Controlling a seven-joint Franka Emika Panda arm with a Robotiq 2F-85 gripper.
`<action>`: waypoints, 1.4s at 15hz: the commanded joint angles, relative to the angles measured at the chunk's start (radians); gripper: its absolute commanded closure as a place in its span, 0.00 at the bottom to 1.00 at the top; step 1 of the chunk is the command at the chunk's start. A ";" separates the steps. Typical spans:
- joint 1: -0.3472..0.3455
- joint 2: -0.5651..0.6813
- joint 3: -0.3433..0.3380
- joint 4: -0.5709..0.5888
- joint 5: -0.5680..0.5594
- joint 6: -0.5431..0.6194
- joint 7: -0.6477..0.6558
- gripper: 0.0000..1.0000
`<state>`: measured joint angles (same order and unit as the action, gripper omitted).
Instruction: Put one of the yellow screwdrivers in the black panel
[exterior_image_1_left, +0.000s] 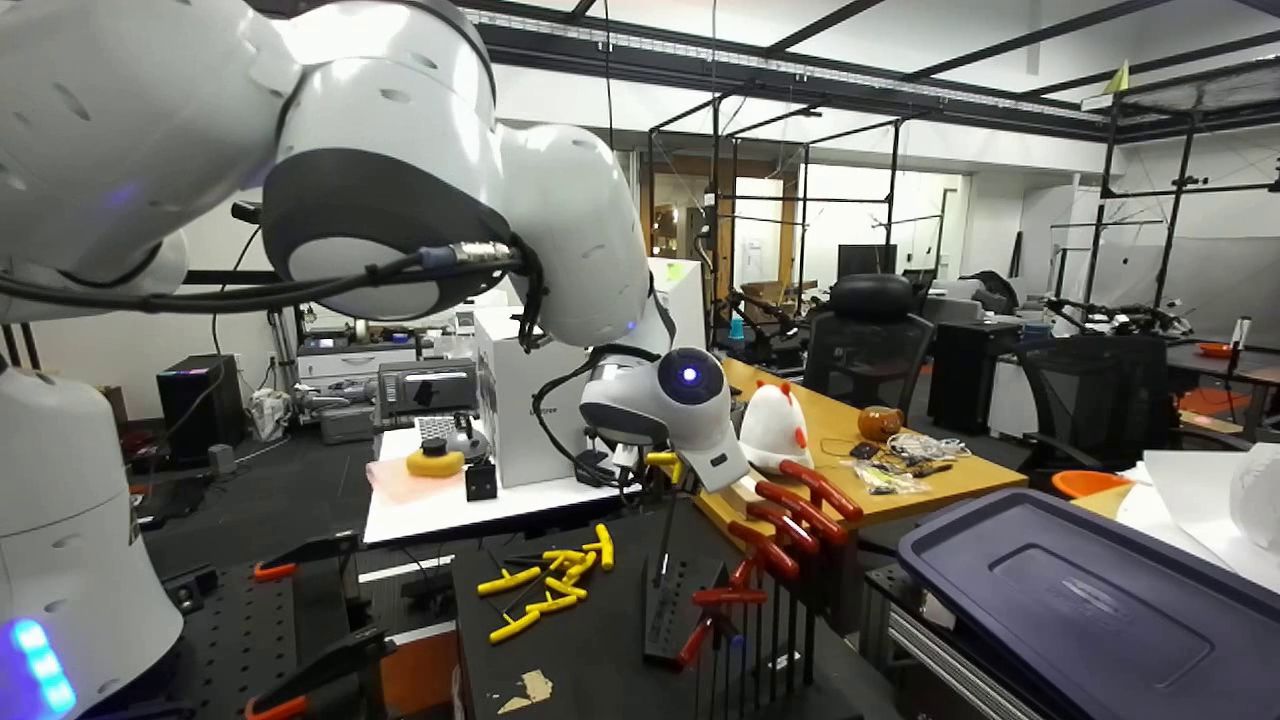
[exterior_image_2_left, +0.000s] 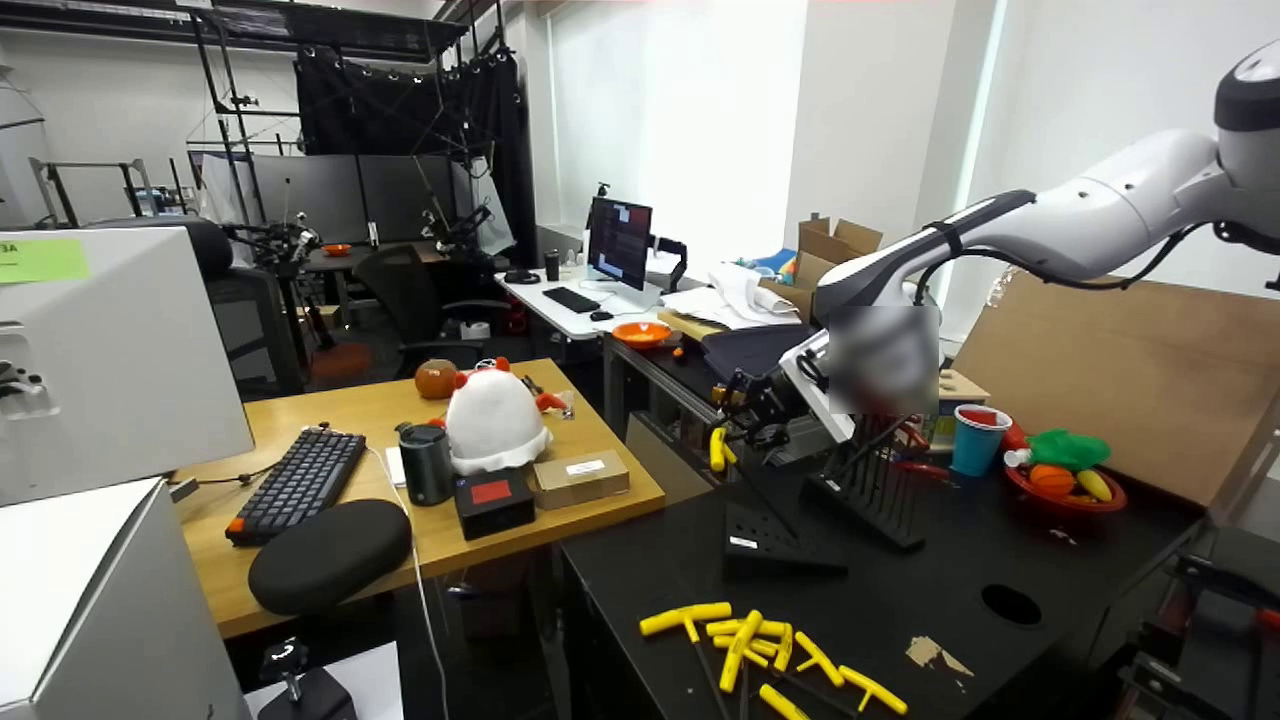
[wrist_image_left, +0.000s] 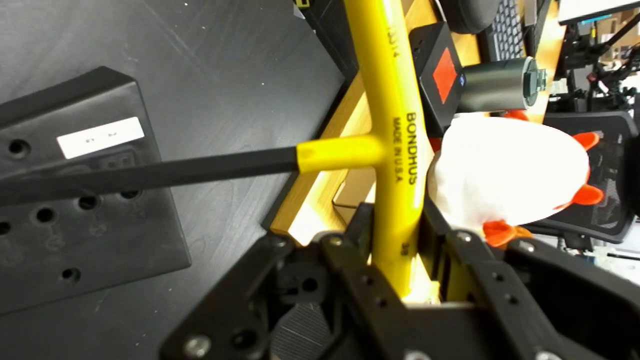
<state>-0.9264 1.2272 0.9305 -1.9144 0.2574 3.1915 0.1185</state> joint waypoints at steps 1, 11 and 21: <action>-0.069 0.049 0.075 -0.022 -0.021 0.035 -0.017 0.94; -0.093 0.128 0.101 0.009 -0.060 0.010 -0.020 0.94; -0.167 0.256 0.196 0.010 -0.139 0.069 -0.037 0.94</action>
<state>-1.0534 1.4175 1.0709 -1.9005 0.1467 3.2301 0.1171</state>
